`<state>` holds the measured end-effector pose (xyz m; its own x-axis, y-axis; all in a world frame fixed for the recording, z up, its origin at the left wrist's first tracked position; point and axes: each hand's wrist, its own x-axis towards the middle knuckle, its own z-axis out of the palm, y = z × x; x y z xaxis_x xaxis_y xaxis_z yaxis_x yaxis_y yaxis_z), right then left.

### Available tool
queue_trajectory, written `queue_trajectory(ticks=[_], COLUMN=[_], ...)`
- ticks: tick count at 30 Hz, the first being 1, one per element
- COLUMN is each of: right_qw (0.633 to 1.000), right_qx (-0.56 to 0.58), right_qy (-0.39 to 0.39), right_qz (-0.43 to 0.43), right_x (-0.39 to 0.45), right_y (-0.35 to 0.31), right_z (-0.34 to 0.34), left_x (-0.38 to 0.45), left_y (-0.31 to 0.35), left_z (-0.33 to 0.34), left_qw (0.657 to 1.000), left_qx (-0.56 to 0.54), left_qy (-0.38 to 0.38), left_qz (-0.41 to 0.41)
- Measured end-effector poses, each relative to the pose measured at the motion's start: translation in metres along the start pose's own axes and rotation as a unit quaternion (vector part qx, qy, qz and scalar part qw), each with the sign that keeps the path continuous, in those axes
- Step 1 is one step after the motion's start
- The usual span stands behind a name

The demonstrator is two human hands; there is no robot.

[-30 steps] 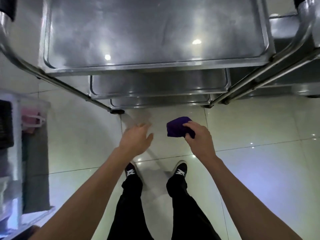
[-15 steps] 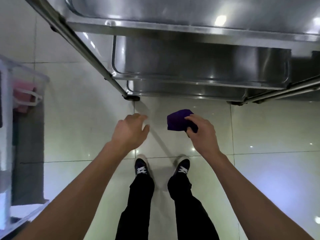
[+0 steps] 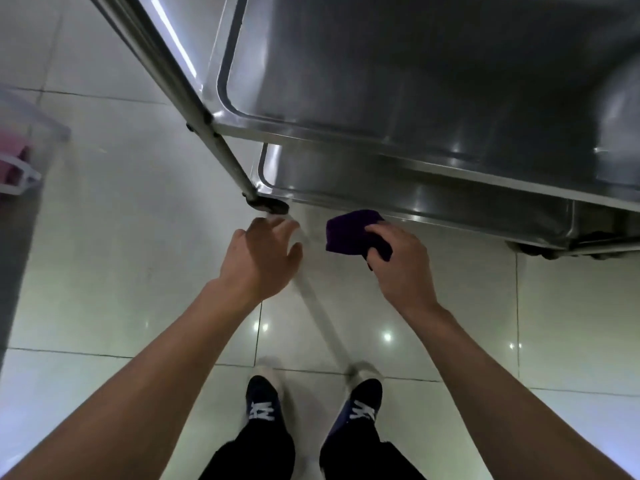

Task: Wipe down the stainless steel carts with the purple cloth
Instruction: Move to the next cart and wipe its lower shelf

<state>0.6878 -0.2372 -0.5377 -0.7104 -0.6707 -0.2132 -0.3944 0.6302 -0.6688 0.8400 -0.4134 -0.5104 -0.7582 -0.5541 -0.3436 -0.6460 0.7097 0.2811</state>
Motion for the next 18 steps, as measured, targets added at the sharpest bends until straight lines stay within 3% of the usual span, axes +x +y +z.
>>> queue_trajectory(ticks=[18], right_qw=[0.994], right_qx=[-0.044], right_qy=[0.064], right_qz=[-0.075], right_x=[0.146], right_y=[0.063], right_z=[0.118], left_x=[0.123], left_y=[-0.071], left_z=[0.111], left_qw=[0.996], left_qx=[0.036], left_qy=[0.062], left_qz=[0.052])
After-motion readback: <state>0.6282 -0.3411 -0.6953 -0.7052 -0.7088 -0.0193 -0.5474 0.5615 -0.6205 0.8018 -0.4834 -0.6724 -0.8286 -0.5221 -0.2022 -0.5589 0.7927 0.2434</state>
